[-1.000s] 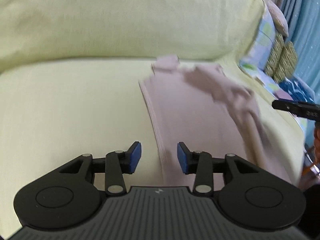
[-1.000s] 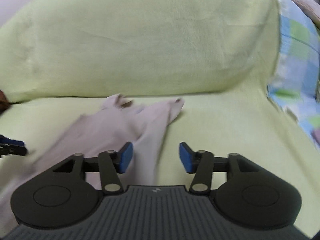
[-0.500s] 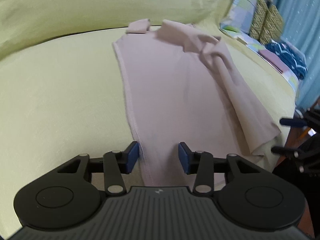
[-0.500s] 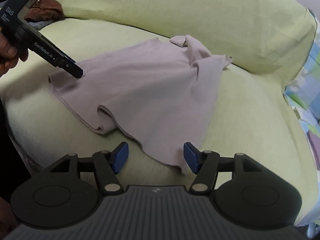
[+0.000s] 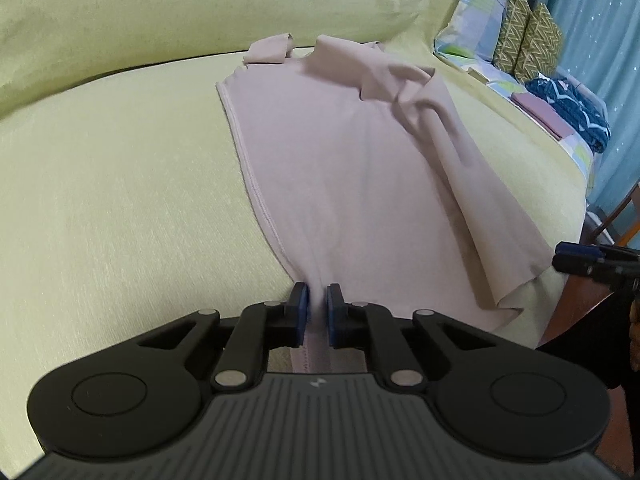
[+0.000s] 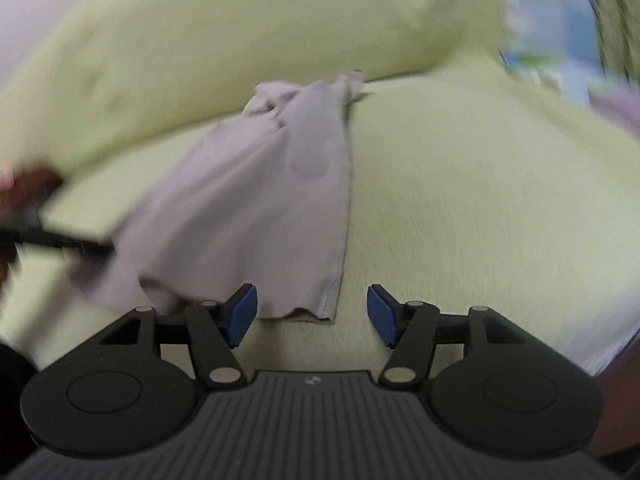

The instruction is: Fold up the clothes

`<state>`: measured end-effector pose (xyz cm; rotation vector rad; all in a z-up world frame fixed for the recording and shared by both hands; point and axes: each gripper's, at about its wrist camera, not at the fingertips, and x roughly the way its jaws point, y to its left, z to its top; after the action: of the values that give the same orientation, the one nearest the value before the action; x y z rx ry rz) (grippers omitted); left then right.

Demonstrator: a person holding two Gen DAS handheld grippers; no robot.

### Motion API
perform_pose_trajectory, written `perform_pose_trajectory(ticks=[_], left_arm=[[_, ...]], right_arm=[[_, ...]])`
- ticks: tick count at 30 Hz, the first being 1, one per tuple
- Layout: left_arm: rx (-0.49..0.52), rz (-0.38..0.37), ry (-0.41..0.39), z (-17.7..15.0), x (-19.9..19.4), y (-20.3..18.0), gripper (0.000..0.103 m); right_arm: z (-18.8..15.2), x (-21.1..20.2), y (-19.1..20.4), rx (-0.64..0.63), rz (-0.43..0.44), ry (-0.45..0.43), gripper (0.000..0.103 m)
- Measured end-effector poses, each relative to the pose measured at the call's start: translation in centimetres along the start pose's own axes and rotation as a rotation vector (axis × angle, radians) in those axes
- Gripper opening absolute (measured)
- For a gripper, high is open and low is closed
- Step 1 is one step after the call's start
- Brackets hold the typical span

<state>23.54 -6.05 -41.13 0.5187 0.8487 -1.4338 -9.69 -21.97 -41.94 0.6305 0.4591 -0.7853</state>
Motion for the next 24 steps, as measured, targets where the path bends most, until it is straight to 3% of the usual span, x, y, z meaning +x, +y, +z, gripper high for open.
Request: perform_pose_trajectory(ticks=[2,7,11,13,15,19,24], left_arm=[[0.021,0.004,0.007,0.1,0.2,-0.2,0.009],[0.059,0.011,0.011,0.5,0.3,-0.6,0.009],[0.144,-0.012,-0.016,1.9,-0.8,-1.0,0.01],[0.197,-0.031,-0.03,3.7,-1.1,-1.1,0.014],[0.244,-0.052,-0.046,6.0,-1.2,-1.5,0.016],[0.344,-0.102,-0.072,11.8,-0.5,-3.0,0.046],[0.513,-0.189,-0.048,20.5,4.4,-6.2,0.049]], right_arm=[[-0.2,0.2,-1.5,0.074,0.029,0.011,0.039],[-0.5,0.5,-3.0,0.187,0.094,0.009,0.038],[-0.5,1.3,-3.1,0.222,0.111,0.028,0.03],[-0.5,1.6,-3.5,0.264,0.11,0.038,0.022],[-0.4,2.0,-3.8,0.297,0.104,0.054,0.004],[0.2,2.7,-3.9,0.315,0.106,0.086,0.001],[0.5,1.4,-4.9,0.307,0.074,0.055,0.001]])
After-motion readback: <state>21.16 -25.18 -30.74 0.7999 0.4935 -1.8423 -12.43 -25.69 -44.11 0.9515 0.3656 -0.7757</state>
